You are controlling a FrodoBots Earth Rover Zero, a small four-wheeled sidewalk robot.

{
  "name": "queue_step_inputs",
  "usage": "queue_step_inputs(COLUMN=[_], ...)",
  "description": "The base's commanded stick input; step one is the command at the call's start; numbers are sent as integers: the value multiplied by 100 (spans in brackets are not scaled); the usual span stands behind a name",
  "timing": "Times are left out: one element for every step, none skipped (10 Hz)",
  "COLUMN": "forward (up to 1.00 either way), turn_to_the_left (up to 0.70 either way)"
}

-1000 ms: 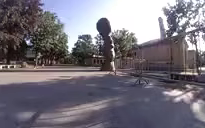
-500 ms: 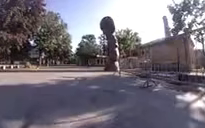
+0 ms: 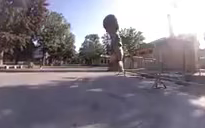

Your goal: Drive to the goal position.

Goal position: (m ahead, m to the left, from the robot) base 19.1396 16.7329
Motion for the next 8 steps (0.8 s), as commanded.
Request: queue_step_inputs(forward=[60,60,60,60,60,60,60,60], turn_to_the_left=[15,15,15,15,15,15,15,15])
